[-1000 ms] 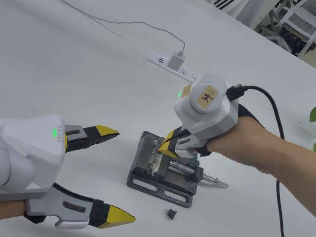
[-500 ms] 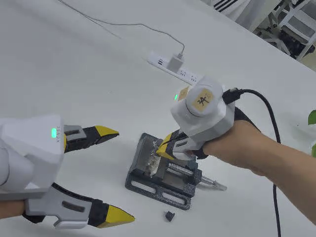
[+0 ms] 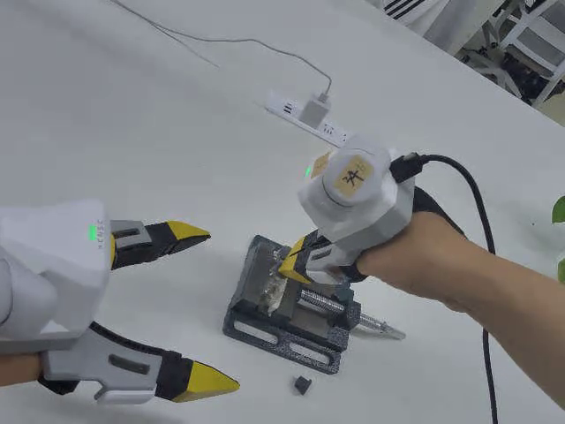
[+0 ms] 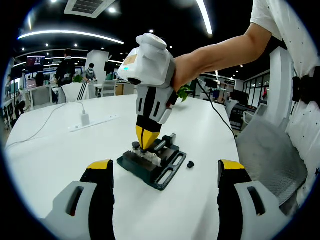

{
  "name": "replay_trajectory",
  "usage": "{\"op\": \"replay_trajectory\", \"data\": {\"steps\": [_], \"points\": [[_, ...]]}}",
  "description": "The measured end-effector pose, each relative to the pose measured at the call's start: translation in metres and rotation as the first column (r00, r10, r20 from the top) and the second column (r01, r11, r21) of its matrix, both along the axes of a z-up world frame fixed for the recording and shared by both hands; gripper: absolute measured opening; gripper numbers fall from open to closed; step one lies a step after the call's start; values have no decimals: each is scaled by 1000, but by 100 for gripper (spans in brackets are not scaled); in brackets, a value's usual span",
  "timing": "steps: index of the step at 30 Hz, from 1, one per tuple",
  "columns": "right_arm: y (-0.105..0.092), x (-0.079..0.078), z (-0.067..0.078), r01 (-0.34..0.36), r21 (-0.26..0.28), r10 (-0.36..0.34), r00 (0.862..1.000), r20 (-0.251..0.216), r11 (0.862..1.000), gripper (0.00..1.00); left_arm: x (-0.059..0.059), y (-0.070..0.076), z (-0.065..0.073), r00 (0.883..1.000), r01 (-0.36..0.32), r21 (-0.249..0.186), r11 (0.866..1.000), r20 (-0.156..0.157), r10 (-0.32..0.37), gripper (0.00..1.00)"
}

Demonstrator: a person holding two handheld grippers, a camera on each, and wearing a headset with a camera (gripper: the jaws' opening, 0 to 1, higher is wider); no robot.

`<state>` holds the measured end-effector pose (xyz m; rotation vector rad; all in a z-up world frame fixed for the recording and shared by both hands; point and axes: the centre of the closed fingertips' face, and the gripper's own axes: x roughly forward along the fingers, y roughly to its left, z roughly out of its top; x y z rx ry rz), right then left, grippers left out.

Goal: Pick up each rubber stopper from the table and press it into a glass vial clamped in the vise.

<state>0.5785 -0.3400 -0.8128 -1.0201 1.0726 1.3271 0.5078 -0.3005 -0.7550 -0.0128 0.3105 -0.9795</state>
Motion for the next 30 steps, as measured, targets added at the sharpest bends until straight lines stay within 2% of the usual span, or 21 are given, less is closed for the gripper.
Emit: {"op": "replay_trajectory", "data": {"steps": [5, 9, 12, 14, 15, 16, 20, 21, 25, 30], "points": [[0, 0, -1, -12, -50, 12, 1000, -2, 999, 0, 2, 1, 1, 1000, -2, -2, 1000, 4, 2, 85], [0, 0, -1, -28, -62, 28, 1000, 4, 998, 0, 3, 2, 3, 1000, -6, -3, 1000, 9, 6, 85], [-1, 0, 0, -38, -50, 39, 999, 6, 998, 0, 3, 2, 3, 1000, -6, -2, 1000, 12, 6, 85], [-1, 1, 0, -18, -32, 17, 1000, -10, 999, 0, 3, 1, 4, 1000, -3, 0, 1000, 14, 3, 85], [0, 1, 1, -57, -9, 57, 998, -10, 998, 0, 2, 0, 6, 1000, 1, 4, 1000, 17, -1, 85], [-2, 1, 1, -13, -8, 13, 1000, -21, 1000, 0, 1, -1, 7, 1000, 4, 5, 1000, 19, -4, 84], [0, 1, 3, -4, 1, 4, 999, -48, 1000, 0, -3, 1, 8, 1000, 11, 23, 1000, 19, -11, 84], [0, 1, 3, 21, 1, -21, 998, -62, 1000, 0, -4, 3, 10, 1000, 7, 22, 1000, 22, -8, 84], [0, -1, 3, -13, 18, 14, 999, -30, 1000, 0, -7, 11, 10, 1000, -13, 27, 1000, 19, 12, 84], [-1, 0, 4, 29, 62, -28, 999, -15, 998, 0, -8, 12, 10, 1000, -19, 29, 999, 15, 18, 84]]}}
